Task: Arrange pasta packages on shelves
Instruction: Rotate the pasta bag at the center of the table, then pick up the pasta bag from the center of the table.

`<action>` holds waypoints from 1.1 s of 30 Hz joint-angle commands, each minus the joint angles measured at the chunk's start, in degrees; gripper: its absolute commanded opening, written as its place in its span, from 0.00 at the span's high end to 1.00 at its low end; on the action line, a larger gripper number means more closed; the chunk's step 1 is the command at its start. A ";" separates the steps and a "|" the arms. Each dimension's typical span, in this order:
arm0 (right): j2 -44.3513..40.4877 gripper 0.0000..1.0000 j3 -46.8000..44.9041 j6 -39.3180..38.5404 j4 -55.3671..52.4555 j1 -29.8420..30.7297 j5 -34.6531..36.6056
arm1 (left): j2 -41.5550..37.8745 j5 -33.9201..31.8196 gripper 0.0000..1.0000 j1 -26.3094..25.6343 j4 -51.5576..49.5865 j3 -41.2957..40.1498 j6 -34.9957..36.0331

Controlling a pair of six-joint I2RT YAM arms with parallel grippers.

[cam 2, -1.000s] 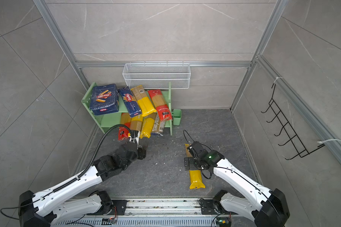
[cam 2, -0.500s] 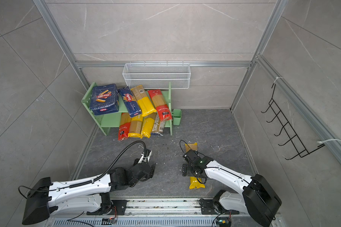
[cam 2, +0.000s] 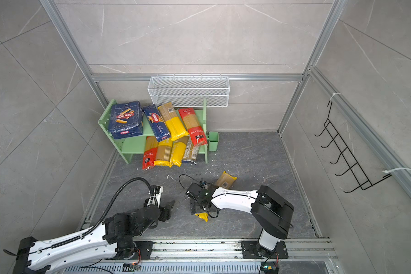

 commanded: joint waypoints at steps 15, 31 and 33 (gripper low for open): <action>-26.48 0.01 -6.47 0.86 -15.19 -1.64 10.57 | 27.62 8.87 0.00 0.10 15.81 10.69 7.06; -43.24 0.00 -14.98 -2.37 -21.02 -10.75 7.93 | 51.55 19.03 0.00 0.13 30.72 19.21 11.34; -44.81 0.00 -15.09 -2.60 -22.29 -11.01 8.19 | 52.76 19.42 0.00 0.09 31.23 19.86 11.81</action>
